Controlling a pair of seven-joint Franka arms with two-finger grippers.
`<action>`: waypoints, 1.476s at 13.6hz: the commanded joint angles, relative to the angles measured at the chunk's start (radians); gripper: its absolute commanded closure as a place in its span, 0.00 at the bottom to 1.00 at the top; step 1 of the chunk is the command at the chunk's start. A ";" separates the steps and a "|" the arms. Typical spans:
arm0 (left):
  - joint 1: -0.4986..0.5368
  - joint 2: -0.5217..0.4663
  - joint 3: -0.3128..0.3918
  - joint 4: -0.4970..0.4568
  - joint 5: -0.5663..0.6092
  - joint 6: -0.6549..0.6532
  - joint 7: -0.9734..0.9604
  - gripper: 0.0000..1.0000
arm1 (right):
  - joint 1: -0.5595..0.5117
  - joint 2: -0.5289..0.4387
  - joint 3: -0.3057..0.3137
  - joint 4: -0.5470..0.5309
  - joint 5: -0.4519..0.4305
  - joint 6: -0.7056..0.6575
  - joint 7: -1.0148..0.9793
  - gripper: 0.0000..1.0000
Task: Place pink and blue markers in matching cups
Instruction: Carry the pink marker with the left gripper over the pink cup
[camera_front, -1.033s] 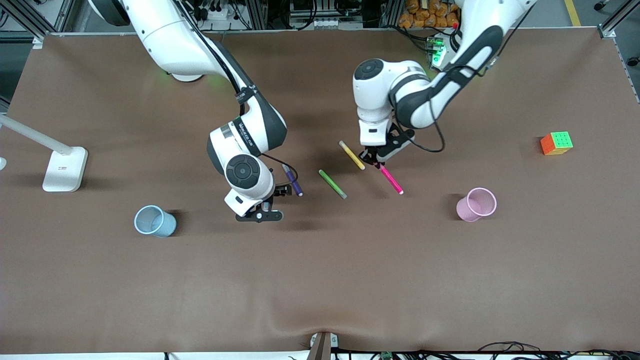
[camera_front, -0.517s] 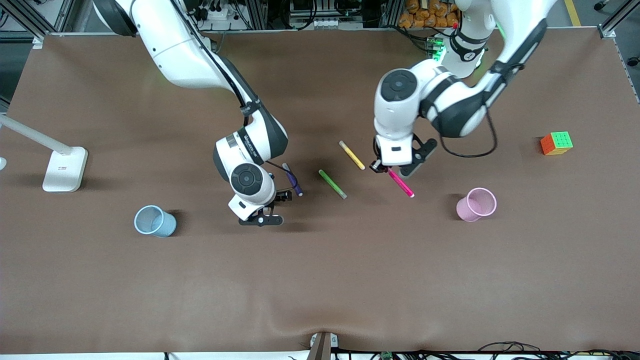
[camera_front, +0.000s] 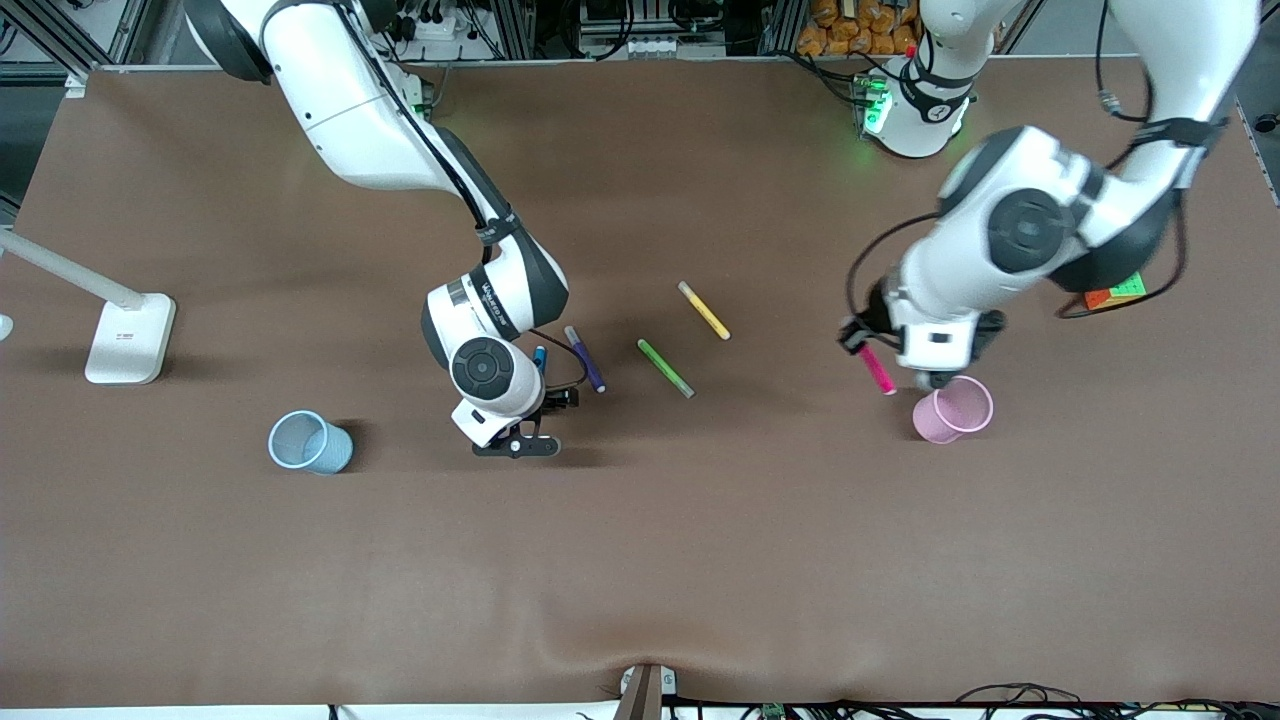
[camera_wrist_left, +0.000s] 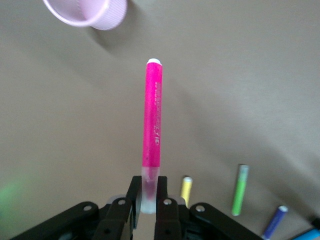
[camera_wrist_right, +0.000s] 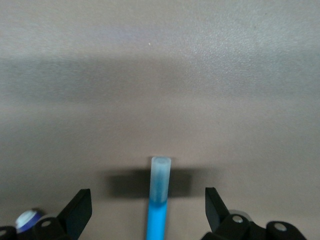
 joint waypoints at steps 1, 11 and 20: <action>0.061 0.001 -0.023 0.001 -0.049 -0.069 0.126 1.00 | -0.009 -0.003 0.004 -0.035 0.014 0.036 -0.019 0.00; 0.156 0.043 0.058 0.005 -0.087 -0.129 0.455 1.00 | -0.009 -0.006 0.004 -0.029 0.015 0.048 -0.017 1.00; 0.250 0.159 0.147 0.097 -0.254 -0.182 0.561 1.00 | -0.027 -0.033 0.003 -0.009 0.017 0.040 -0.019 1.00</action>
